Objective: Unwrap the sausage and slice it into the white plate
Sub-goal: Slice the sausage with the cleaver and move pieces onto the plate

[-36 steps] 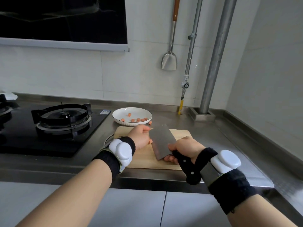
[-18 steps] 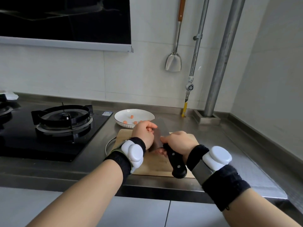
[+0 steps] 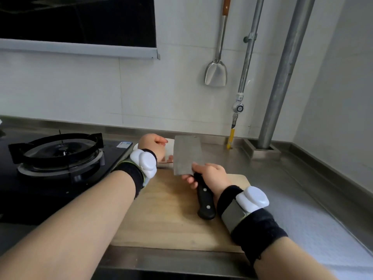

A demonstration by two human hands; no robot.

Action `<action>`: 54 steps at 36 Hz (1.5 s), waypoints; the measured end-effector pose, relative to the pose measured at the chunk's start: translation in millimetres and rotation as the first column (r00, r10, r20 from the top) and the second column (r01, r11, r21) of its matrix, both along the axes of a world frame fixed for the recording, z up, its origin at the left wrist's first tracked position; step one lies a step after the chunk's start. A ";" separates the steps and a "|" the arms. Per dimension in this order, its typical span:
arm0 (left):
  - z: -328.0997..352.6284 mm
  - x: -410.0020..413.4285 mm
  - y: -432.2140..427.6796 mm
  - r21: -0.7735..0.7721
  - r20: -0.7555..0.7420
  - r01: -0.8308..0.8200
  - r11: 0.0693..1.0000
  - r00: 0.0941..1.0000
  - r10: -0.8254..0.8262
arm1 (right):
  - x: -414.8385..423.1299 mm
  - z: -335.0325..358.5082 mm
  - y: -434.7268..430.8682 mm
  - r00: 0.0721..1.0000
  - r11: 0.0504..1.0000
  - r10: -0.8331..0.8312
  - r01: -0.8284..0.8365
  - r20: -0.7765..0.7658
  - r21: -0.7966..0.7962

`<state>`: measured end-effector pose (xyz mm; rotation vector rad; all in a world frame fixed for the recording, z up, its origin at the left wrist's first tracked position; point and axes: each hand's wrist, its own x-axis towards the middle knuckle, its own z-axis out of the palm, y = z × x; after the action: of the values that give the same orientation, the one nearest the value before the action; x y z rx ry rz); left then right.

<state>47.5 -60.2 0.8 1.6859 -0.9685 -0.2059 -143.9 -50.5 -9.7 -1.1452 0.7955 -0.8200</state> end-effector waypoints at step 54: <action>12.4 -30.3 -37.1 0.436 0.531 0.085 0.896 0.780 -0.332 | -15.4 0.4 -21.6 0.927 0.914 -0.241 0.117 0.288 0.388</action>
<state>17.3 -97.3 13.2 2.0599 -1.6910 -0.0055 -159.3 -72.1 -9.3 -0.5856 0.7398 -0.9425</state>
